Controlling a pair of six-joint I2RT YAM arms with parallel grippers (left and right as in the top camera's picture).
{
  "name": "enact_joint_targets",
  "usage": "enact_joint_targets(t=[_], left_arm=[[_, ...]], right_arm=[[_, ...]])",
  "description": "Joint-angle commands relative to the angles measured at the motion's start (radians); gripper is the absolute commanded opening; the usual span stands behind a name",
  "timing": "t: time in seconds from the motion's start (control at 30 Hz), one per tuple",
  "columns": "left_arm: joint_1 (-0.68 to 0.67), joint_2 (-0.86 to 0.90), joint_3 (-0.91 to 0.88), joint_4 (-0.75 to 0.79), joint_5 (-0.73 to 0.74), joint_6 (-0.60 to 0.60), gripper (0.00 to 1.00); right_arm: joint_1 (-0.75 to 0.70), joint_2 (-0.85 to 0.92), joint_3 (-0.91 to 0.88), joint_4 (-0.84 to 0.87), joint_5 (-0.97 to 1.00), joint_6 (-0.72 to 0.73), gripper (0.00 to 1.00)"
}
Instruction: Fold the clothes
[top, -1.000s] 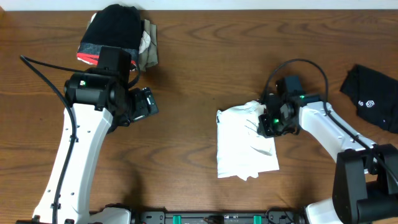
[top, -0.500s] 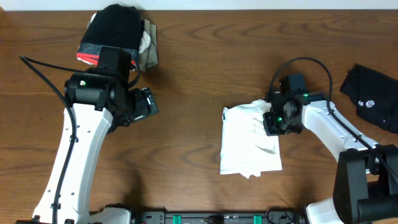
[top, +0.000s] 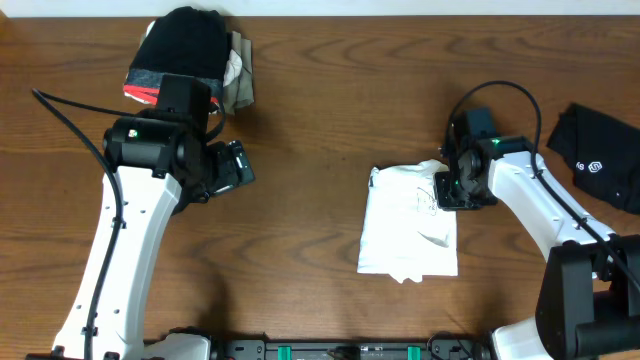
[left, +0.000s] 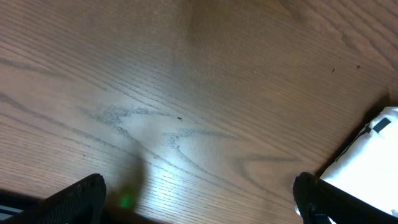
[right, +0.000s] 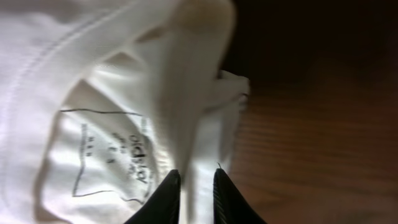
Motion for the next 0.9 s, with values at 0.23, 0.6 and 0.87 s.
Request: enact_joint_targets(t=[0.23, 0.6, 0.87], left_arm=[[-0.002, 0.003, -0.005, -0.003, -0.012, 0.021, 0.98], [-0.002, 0.003, -0.005, -0.003, -0.012, 0.021, 0.98], [-0.002, 0.003, -0.005, -0.003, -0.012, 0.021, 0.98]], right_arm=[[-0.014, 0.01, 0.019, -0.084, 0.135, 0.147, 0.17], [-0.015, -0.023, 0.023, -0.005, -0.108, 0.043, 0.27], [-0.015, -0.007, 0.018, 0.033, -0.105, -0.005, 0.29]])
